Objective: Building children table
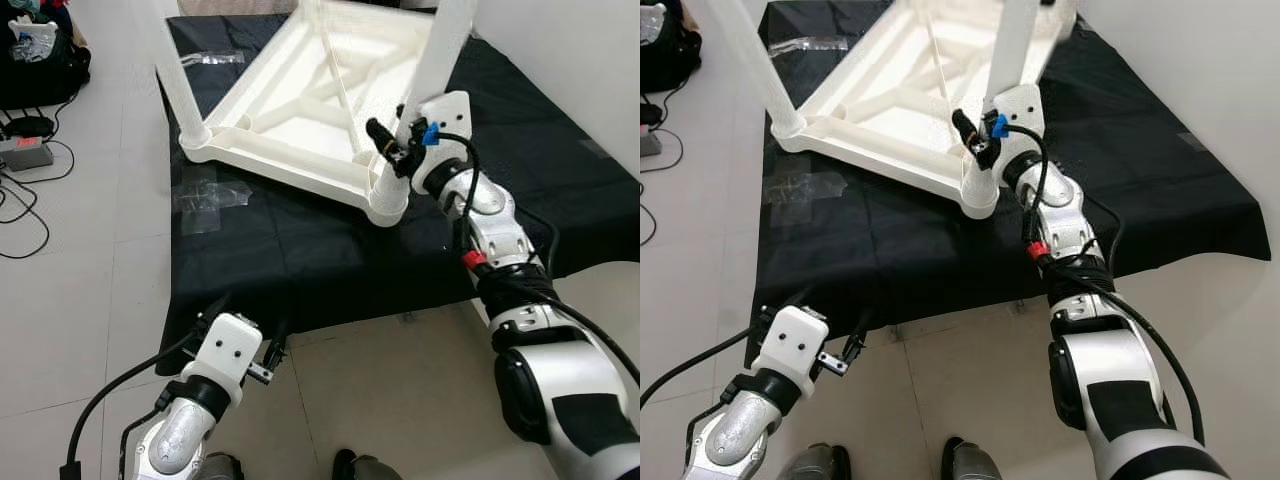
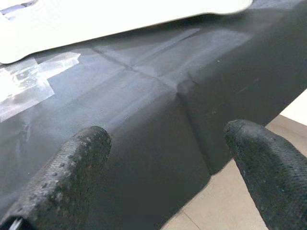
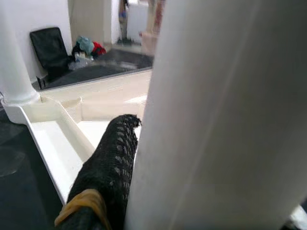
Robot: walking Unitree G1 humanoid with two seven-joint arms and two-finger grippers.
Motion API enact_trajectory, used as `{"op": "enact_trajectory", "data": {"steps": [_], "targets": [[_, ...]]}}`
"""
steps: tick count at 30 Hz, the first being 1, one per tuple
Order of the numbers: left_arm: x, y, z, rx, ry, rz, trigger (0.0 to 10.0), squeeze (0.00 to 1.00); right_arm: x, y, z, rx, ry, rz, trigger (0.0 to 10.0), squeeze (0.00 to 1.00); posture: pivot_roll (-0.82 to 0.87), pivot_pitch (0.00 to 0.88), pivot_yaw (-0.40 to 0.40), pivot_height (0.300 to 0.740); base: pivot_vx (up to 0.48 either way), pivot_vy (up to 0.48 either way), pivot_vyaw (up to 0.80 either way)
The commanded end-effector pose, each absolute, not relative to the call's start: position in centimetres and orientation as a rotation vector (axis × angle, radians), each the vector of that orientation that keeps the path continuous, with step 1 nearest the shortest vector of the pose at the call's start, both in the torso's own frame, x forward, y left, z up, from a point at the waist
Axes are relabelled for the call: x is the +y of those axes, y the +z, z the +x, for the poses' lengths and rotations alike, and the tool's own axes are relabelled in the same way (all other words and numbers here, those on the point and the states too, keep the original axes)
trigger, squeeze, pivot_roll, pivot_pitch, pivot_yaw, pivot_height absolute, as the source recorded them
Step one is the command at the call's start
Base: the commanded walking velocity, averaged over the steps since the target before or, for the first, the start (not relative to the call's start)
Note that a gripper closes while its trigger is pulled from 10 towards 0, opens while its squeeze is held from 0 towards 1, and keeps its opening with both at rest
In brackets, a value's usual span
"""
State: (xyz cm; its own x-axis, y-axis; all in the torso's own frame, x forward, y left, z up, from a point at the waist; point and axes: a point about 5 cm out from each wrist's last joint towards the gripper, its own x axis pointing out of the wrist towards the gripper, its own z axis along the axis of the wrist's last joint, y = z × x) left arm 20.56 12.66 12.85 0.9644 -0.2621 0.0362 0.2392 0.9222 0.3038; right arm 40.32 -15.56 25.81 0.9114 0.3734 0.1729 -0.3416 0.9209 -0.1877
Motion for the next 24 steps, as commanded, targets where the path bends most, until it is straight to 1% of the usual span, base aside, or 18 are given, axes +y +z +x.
{"op": "enact_trajectory", "data": {"steps": [1,2,3,4,5,6,7,8,9,11,14,17,19,20,21,22,24], "targets": [[12.5,12.4,20.3,-0.058,-0.265,0.309,10.0,0.00,-15.2,28.9,40.2,-0.249,0.372,-0.185,0.0,0.00,0.08,0.111,-0.125,0.740,0.000,0.000,0.00],[12.5,12.4,20.3,-0.058,-0.265,0.309,10.0,0.00,-14.9,26.6,40.4,-0.115,0.389,-0.176,0.0,0.00,0.08,0.111,-0.125,0.740,0.000,0.000,0.00],[12.5,12.4,20.3,-0.058,-0.265,0.309,10.0,0.00,-14.9,26.6,40.4,-0.115,0.389,-0.176,0.0,0.00,0.08,0.111,-0.125,0.740,0.000,0.000,0.00],[12.5,12.4,20.3,-0.058,-0.264,0.308,10.0,0.00,-14.3,23.5,40.2,0.025,0.439,-0.197,0.0,0.00,0.08,0.111,-0.125,0.740,0.000,0.000,0.00],[12.5,12.4,20.3,-0.058,-0.264,0.308,10.0,0.00,-14.3,23.5,40.2,0.025,0.439,-0.197,0.0,0.00,0.08,0.111,-0.125,0.740,0.000,0.000,0.00],[12.5,12.4,20.3,-0.058,-0.264,0.306,10.0,0.00,-13.8,20.6,39.7,0.119,0.463,-0.197,0.0,0.00,0.08,0.110,-0.131,0.740,0.000,0.000,0.00],[12.5,12.4,20.3,-0.058,-0.264,0.306,10.0,0.00,-13.8,20.6,39.7,0.119,0.463,-0.197,0.0,0.00,0.08,0.110,-0.131,0.740,0.000,0.000,0.00],[12.4,12.4,20.3,-0.059,-0.263,0.305,10.0,0.00,-13.3,18.3,39.1,0.159,0.485,-0.205,0.0,0.00,0.08,0.108,-0.130,0.740,0.000,0.000,0.00],[12.4,12.4,20.4,-0.059,-0.263,0.303,10.0,0.00,-12.8,17.5,38.8,0.128,0.486,-0.180,0.0,0.00,0.08,0.104,-0.131,0.740,0.000,0.000,0.00],[12.4,12.4,20.4,-0.059,-0.263,0.303,10.0,0.00,-12.7,18.1,38.9,0.094,0.482,-0.163,0.0,0.00,0.08,0.104,-0.131,0.740,0.000,0.000,0.00],[12.3,12.3,20.4,-0.059,-0.263,0.301,10.0,0.00,-13.0,21.9,39.8,-0.011,0.470,-0.153,0.0,0.00,0.07,0.099,-0.133,0.740,0.000,0.000,0.00],[12.3,12.3,20.5,-0.059,-0.264,0.300,10.0,0.00,-13.1,23.1,40.0,-0.036,0.467,-0.149,0.0,0.00,0.07,0.098,-0.134,0.740,0.000,0.000,0.00],[12.3,12.3,20.5,-0.059,-0.263,0.298,10.0,0.00,-12.9,27.4,40.3,-0.174,0.478,-0.107,0.0,0.00,0.06,0.097,-0.136,0.740,0.000,0.000,0.00],[12.3,12.3,20.5,-0.059,-0.263,0.298,10.0,0.00,-12.9,27.4,40.3,-0.174,0.478,-0.107,0.0,0.00,0.06,0.097,-0.136,0.740,0.000,0.000,0.00],[12.3,12.3,20.5,-0.059,-0.263,0.298,10.0,0.00,-12.7,29.5,40.2,-0.236,0.487,-0.096,0.0,0.00,0.07,0.095,-0.135,0.740,0.000,0.000,0.00],[12.3,12.3,20.5,-0.059,-0.263,0.298,10.0,0.00,-12.7,29.5,40.2,-0.236,0.487,-0.096,0.0,0.00,0.07,0.095,-0.135,0.740,0.000,0.000,0.00],[12.3,12.3,20.5,-0.059,-0.262,0.298,10.0,0.00,-12.4,32.3,40.0,-0.332,0.497,-0.069,0.0,0.00,0.06,0.098,-0.134,0.740,0.000,0.000,0.00]]}}
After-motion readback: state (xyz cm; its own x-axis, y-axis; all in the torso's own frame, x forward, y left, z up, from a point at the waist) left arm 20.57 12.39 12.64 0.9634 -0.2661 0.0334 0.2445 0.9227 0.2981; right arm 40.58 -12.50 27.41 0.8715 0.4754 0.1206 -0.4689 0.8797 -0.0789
